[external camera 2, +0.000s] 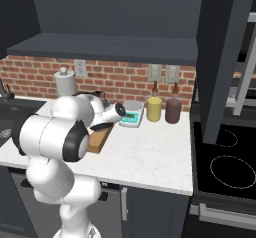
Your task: Pick the kettle from the counter and place it on the tray. Then pick the mug from the cabinet and place it on the tray. Then close the cabinet doors.
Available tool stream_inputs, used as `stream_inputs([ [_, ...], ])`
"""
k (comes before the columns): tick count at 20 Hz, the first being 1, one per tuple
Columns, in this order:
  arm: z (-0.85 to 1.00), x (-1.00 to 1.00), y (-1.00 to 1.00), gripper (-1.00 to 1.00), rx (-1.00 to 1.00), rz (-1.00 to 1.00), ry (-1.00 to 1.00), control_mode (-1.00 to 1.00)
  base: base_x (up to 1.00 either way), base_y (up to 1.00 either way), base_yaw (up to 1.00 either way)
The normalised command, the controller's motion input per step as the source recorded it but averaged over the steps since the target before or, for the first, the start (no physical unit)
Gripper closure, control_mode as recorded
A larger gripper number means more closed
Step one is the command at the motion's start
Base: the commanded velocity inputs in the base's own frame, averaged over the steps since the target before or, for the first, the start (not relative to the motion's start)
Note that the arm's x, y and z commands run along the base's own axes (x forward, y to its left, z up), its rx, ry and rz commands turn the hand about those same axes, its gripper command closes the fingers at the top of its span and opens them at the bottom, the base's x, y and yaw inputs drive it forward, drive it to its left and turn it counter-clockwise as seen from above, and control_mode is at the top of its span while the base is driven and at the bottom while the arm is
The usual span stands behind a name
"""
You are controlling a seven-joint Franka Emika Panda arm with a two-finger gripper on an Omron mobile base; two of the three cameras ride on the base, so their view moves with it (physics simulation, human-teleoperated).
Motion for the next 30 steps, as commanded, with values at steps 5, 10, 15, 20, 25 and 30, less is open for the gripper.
stream_inputs([
  [5, -0.27, 0.15, 0.00, 1.00, 0.00, 0.03, 0.00, -1.00, 0.00, 0.00, 0.00],
  [10, -0.25, 0.21, 0.00, 1.00, 0.00, 0.01, 0.00, -1.00, 0.00, 0.00, 0.00],
  [15, -0.17, 0.11, 0.00, 1.00, 0.00, 0.01, 0.00, -1.00, 0.00, 0.00, 0.00],
  [20, -0.01, -0.04, 0.02, -1.00, 0.00, 0.03, -0.02, -1.00, 0.00, 0.00, 0.00],
  [25, 0.03, -0.04, 0.00, -1.00, 0.00, 0.01, -0.04, -1.00, 0.00, 0.00, 0.00],
  [30, 0.16, -0.10, 0.00, -1.00, 0.00, 0.02, -0.05, -1.00, 0.00, 0.00, 0.00],
])
